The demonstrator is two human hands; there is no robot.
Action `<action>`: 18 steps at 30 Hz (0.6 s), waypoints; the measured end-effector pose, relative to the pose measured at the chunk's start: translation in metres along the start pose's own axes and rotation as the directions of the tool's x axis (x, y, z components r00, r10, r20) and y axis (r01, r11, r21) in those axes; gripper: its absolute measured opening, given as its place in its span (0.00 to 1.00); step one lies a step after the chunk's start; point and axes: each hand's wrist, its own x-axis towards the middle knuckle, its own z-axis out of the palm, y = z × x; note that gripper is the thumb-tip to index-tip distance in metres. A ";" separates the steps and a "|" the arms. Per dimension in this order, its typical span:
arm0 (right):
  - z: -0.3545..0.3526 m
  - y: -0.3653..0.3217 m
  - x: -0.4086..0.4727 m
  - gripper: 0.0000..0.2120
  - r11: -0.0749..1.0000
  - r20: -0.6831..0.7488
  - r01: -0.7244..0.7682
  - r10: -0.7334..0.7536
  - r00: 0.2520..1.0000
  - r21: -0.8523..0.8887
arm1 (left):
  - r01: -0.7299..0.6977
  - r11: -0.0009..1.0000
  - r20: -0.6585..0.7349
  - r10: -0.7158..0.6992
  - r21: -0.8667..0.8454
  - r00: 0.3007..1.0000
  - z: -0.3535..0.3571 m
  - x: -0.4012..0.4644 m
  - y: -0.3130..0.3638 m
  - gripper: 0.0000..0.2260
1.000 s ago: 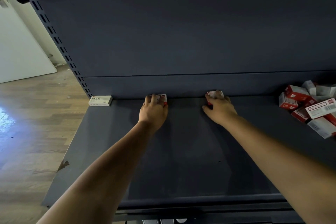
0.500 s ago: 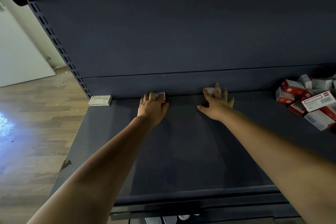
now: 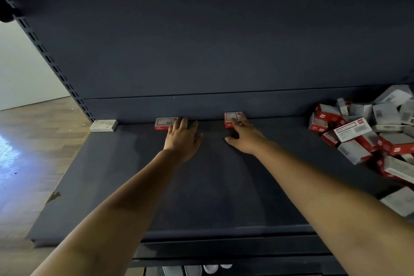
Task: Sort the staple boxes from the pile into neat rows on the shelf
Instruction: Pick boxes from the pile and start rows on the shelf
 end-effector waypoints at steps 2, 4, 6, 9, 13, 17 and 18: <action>-0.002 -0.001 0.000 0.37 1.000 0.022 0.002 -0.001 1.000 -0.011 | 0.018 1.000 -0.022 -0.018 0.013 1.000 -0.004 -0.004 0.002 0.24; -0.002 -0.001 0.000 0.37 1.000 0.030 0.004 -0.003 1.000 -0.011 | 0.041 0.999 -0.024 -0.041 0.012 0.999 -0.008 -0.010 0.004 0.24; -0.001 -0.002 0.001 0.37 1.000 0.027 0.010 -0.009 1.000 -0.008 | 0.068 0.998 -0.001 -0.068 0.001 0.998 -0.010 -0.016 0.005 0.24; -0.001 -0.005 0.003 0.37 1.000 0.011 0.007 -0.007 1.000 -0.013 | 0.090 0.996 0.017 -0.089 -0.011 0.996 -0.011 -0.022 0.004 0.24; -0.002 -0.005 0.000 0.36 0.999 -0.010 0.011 -0.011 1.000 -0.041 | 0.075 0.997 0.036 -0.075 0.009 0.997 -0.015 -0.023 0.009 0.23; -0.006 0.006 -0.014 0.35 0.997 -0.079 0.056 -0.060 0.995 -0.052 | 0.004 0.999 -0.006 -0.004 0.044 1.000 -0.015 -0.017 0.030 0.22; -0.007 0.011 -0.020 0.35 0.996 -0.095 0.069 -0.075 0.993 -0.057 | -0.012 0.999 -0.010 0.012 0.045 1.000 -0.014 -0.015 0.039 0.22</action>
